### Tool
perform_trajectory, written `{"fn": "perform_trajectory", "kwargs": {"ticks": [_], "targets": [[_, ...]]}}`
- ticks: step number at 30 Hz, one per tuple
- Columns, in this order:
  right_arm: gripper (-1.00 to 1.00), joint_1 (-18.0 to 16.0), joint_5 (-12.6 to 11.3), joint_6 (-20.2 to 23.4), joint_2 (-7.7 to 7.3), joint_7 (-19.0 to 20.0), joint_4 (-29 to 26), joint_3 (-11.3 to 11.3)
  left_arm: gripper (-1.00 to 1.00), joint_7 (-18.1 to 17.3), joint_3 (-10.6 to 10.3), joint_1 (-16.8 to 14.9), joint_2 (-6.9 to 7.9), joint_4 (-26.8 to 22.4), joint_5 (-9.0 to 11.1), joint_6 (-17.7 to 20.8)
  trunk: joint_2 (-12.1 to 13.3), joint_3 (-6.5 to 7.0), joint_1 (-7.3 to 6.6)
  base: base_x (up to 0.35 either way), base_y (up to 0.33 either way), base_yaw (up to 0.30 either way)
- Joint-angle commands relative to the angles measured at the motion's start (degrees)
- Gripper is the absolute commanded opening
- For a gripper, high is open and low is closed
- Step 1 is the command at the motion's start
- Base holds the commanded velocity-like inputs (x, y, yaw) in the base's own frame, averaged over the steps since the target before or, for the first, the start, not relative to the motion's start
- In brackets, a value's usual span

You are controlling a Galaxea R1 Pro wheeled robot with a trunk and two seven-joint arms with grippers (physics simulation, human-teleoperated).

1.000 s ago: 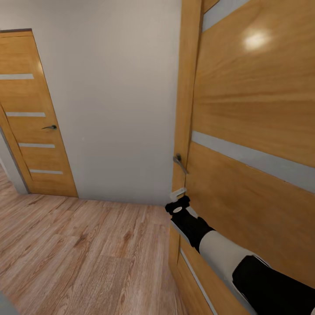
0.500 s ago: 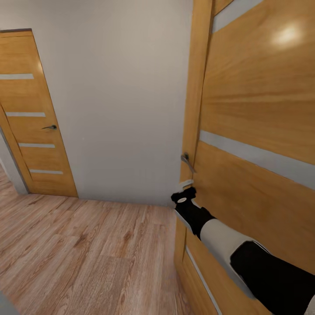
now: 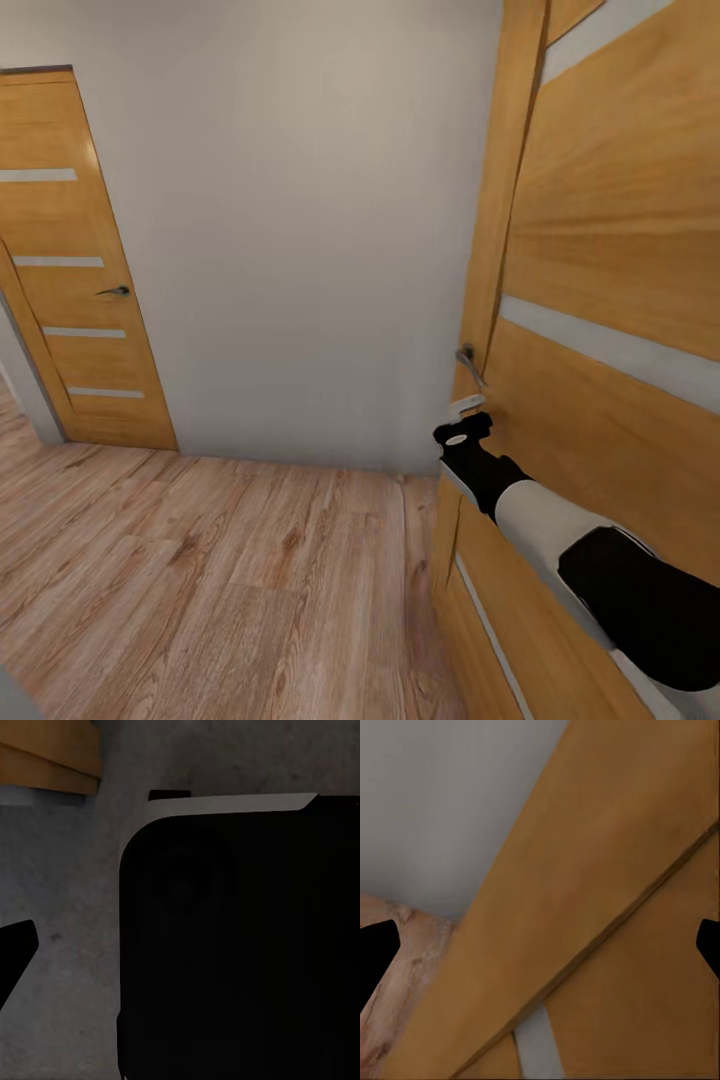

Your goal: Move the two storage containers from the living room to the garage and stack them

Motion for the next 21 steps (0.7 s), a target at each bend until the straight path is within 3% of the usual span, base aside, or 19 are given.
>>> {"fn": "perform_trajectory", "kwargs": {"ticks": [1,9,12,21], "targets": [[1.0,-0.06,-0.2,0.49,-0.43,-0.53,-0.04,0.15,1.0,0.01,0.05,0.0,0.0,-0.02,0.07,-0.14,-0.03,-0.06,0.0,0.0,0.0,0.0],[1.0,-0.11,-0.24,-0.81,-4.14,-0.53,0.87,0.04,1.0,0.01,0.05,0.0,0.0,-0.01,0.03,-0.14,-0.03,-0.06,0.0,0.0,0.0,0.0],[1.0,-0.11,-0.43,-1.11,-6.18,-0.53,1.2,-0.12,1.0,0.01,0.05,0.0,0.0,-0.01,0.02,-0.14,-0.03,-0.06,0.0,0.0,0.0,0.0],[1.0,-0.11,-0.63,-1.92,-8.71,-0.53,1.38,-3.09,1.0,0.01,0.05,0.0,0.0,-0.01,0.02,-0.14,-0.03,-0.06,0.0,0.0,0.0,0.0]]}}
